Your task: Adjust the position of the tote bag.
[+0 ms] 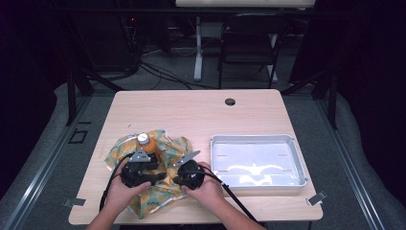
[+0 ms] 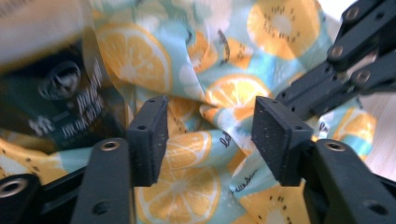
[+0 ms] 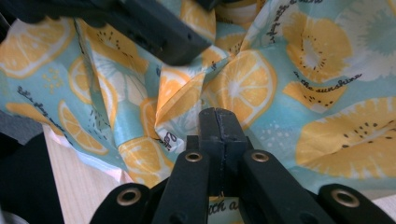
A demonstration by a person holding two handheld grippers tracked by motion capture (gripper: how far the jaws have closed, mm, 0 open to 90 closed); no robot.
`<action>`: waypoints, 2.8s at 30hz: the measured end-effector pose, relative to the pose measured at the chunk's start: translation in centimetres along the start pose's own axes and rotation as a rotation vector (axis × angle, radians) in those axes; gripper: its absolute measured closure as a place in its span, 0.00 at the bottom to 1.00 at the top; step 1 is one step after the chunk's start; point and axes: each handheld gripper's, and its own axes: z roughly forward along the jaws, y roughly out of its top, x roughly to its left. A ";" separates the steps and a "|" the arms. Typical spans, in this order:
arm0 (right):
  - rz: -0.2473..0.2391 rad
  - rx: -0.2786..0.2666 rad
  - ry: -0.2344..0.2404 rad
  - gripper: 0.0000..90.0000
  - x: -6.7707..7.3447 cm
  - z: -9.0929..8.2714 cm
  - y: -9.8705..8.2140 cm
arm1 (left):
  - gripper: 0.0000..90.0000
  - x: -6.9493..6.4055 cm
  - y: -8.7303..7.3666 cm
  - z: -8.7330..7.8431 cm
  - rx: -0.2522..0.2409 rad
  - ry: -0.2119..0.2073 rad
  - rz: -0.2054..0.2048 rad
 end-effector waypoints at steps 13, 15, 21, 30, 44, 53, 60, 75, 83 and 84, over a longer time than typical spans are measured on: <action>0.024 -0.114 0.001 0.90 -0.3 -1.5 1.7 | 1.00 0.8 -0.9 -0.4 0.087 0.002 -0.010; 0.016 -0.121 -0.010 0.89 -0.4 -1.9 2.3 | 1.00 0.9 -1.0 -0.6 0.080 0.004 -0.024; -0.014 -0.171 -0.065 0.79 -0.6 -2.7 4.2 | 1.00 1.3 -1.3 -1.0 0.080 0.012 -0.045; -0.035 -0.174 -0.154 0.66 -1.5 -1.8 6.5 | 0.99 2.2 -1.8 -1.6 0.046 0.046 -0.111; -0.035 -0.076 -0.198 0.59 -3.3 1.5 6.7 | 0.55 3.2 -2.0 -2.1 -0.009 0.153 -0.190; -0.016 -0.059 -0.164 0.61 -3.4 2.3 6.6 | 0.50 4.1 -1.8 -2.2 -0.037 0.141 -0.213; -0.009 -0.060 -0.153 0.64 -3.2 2.7 6.6 | 0.50 4.2 -1.6 -1.4 -0.010 0.149 -0.219; -0.029 -0.057 -0.176 0.99 -3.1 3.1 6.5 | 1.00 4.9 -2.1 -1.4 0.049 0.231 -0.178; -0.005 -0.063 -0.237 1.00 -4.6 2.3 6.5 | 1.00 6.0 -2.5 -2.6 0.028 0.287 -0.205; 0.000 -0.066 -0.243 1.00 -4.8 2.3 6.5 | 1.00 6.2 -2.6 -2.7 0.029 0.285 -0.214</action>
